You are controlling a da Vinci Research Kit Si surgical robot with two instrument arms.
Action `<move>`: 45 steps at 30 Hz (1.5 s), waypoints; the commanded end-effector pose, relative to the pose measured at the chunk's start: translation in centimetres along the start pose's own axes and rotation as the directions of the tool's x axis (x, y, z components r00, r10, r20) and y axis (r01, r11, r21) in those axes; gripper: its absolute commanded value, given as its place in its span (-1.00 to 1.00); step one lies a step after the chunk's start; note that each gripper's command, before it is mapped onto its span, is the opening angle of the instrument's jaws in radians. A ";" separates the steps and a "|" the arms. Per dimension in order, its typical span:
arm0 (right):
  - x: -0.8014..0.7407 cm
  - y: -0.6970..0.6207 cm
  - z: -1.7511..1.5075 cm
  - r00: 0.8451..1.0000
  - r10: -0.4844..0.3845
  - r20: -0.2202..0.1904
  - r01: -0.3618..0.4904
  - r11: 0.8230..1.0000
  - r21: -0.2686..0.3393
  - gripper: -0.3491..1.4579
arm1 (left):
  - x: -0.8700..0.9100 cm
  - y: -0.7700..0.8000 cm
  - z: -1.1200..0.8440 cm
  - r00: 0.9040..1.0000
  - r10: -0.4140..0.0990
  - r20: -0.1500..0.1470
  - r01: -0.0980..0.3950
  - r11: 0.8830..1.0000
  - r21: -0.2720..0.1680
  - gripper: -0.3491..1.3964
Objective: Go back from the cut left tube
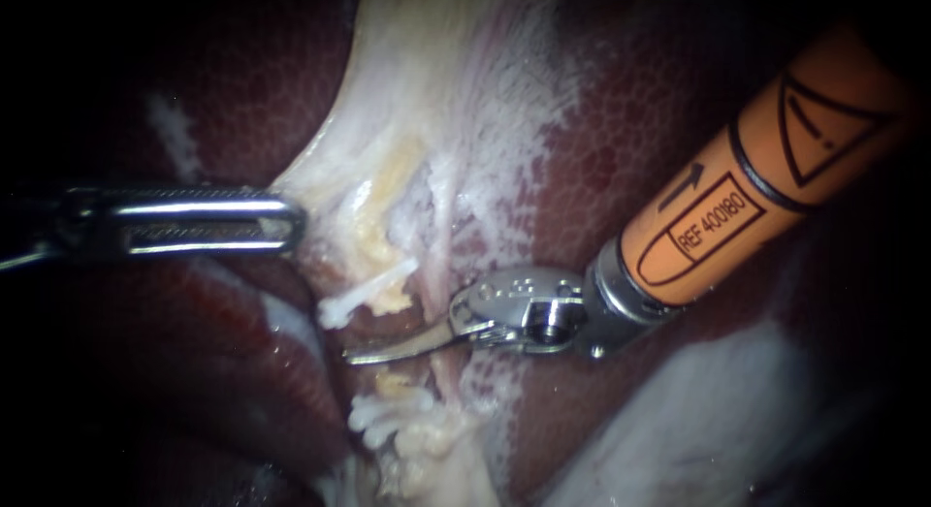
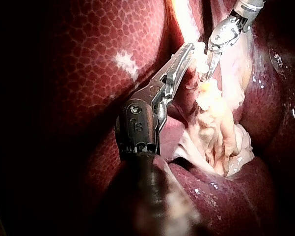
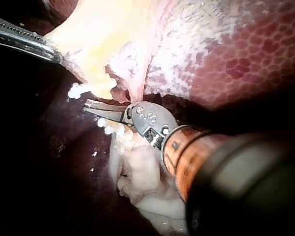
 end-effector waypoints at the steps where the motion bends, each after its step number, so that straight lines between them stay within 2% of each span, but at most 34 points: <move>1: 0.00 0.00 0.00 1.000 0.000 0.000 0.000 1.000 0.000 -1.00 | 0.00 0.00 0.00 1.000 0.000 0.000 0.000 1.000 0.000 -1.00; 8: 0.01 -0.01 -0.01 1.000 0.005 0.000 -0.005 1.000 0.003 -1.00 | 0.00 0.00 0.00 1.000 0.000 0.000 0.000 1.000 0.000 -1.00; 11: 0.01 0.00 -0.01 1.000 -0.018 0.000 0.018 1.000 0.003 -1.00 | 0.00 0.00 0.00 1.000 0.000 0.000 0.000 1.000 0.000 -1.00; 12: 0.01 0.00 -0.01 1.000 -0.030 0.000 0.030 1.000 0.003 -0.94 | 0.00 0.00 0.00 1.000 0.000 0.000 0.000 1.000 0.000 -1.00; 15: 0.01 0.00 -0.01 0.999 -0.036 0.001 0.036 0.999 0.004 -0.61 | 0.00 0.00 0.00 1.000 0.000 0.000 0.000 1.000 0.000 -1.00; 17: 0.00 0.00 -0.01 0.999 -0.042 0.001 0.042 0.999 0.004 -0.48 | 0.00 0.00 0.00 1.000 0.000 0.000 0.000 1.000 0.000 -1.00; 24: 0.00 0.00 -0.01 0.999 -0.054 -0.002 0.054 0.999 0.004 -0.22 | 0.00 0.00 0.00 1.000 0.000 0.000 0.000 1.000 0.000 -1.00; 26: 0.00 0.01 -0.01 0.998 -0.066 -0.002 0.066 0.998 0.005 -0.09 | 0.00 0.00 -0.01 1.000 0.000 0.000 0.000 1.000 0.001 -1.00; 30: 0.00 0.02 -0.02 0.997 -0.072 -0.005 0.072 0.997 0.005 -0.05 | 0.00 0.00 -0.01 1.000 0.000 0.000 0.000 1.000 -0.002 -1.00; 35: 0.01 0.02 -0.02 0.996 -0.089 -0.012 0.089 0.996 0.003 0.12 | 0.00 0.00 0.00 1.000 0.000 0.000 0.000 1.000 -0.003 -1.00; 41: 0.00 0.01 -0.05 0.996 -0.090 -0.011 0.090 0.996 0.005 0.08 | 0.01 0.00 0.00 1.000 0.000 0.000 0.000 1.000 -0.003 -1.00; 45: -0.02 -0.03 -0.18 0.995 -0.095 -0.012 0.095 0.995 -0.004 0.06 | 0.01 0.00 -0.01 1.000 0.000 0.000 0.000 1.000 -0.003 -1.00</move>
